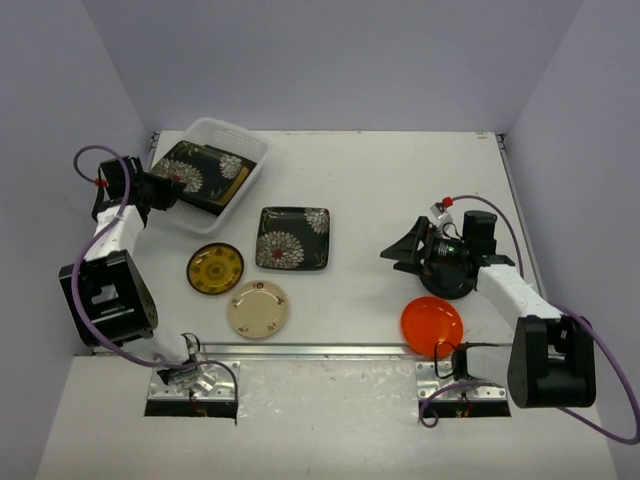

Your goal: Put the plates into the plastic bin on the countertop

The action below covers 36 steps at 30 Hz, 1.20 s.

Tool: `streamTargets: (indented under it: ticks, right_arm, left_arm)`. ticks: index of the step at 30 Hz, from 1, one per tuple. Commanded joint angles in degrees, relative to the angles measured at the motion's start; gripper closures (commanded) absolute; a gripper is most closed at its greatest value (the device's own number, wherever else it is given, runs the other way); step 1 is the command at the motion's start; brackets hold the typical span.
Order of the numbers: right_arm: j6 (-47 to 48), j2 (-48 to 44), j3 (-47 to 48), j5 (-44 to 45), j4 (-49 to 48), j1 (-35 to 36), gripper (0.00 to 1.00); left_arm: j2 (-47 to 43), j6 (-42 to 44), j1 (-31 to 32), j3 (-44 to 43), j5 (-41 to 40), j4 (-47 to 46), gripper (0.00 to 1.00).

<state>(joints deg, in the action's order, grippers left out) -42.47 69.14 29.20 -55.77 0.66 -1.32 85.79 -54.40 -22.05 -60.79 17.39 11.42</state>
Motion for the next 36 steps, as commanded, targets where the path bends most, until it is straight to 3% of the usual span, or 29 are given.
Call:
streamTargets:
  ticks: [1,5,9,12,16,21,22,24,25,26,32,36]
  right_arm:
    - [0.42,-0.78,-1.57,-1.16,-2.59,0.00,0.01]
    - [0.36,-0.40,-2.31,-0.06,-2.08,0.00,0.01]
    - [0.45,-0.67,-2.48,0.36,-1.49,0.00,0.01]
    - [1.83,-1.10,-2.11,3.09,1.02,0.00,0.01]
    - [2.04,-0.42,-1.86,4.61,1.36,0.00,0.01]
    - [1.52,2.53,-0.34,6.50,1.02,1.11,0.01]
    - [1.71,3.31,0.18,7.20,1.15,2.87,0.01]
    - [2.30,5.88,2.49,9.98,2.15,5.93,0.01]
    - [2.39,6.95,3.51,11.76,2.24,7.01,0.01]
    - [2.38,8.43,5.47,12.54,2.24,8.37,0.01]
    - [0.41,21.76,13.88,14.74,1.05,15.90,0.01]
    - [-2.93,28.56,18.26,15.70,-3.33,18.74,0.01]
  left_arm:
    - [3.09,-8.80,0.72,-7.03,2.83,-14.37,1.00]
    - [6.24,-9.48,1.22,-8.34,-1.87,-14.93,1.00]
    - [13.40,-8.38,1.22,-12.08,2.03,-13.88,0.95]
    - [16.33,-8.62,1.60,-11.46,3.05,-14.71,0.85]
    - [19.32,-7.48,2.80,-12.21,4.85,-14.85,0.64]
    - [20.07,-6.94,3.52,-11.88,3.91,-13.55,0.57]
    - [19.48,-6.76,3.68,-11.60,3.15,-12.64,0.52]
    - [18.17,-5.87,3.77,-11.11,1.12,-11.53,0.33]
    - [17.72,-5.25,3.78,-11.20,0.24,-8.68,0.04]
    - [17.17,-4.52,3.86,-11.30,-0.63,-7.77,0.00]
    - [16.71,3.35,3.60,-18.91,-8.71,4.69,0.00]
    - [18.68,6.77,3.51,-23.87,-7.48,9.74,0.00]
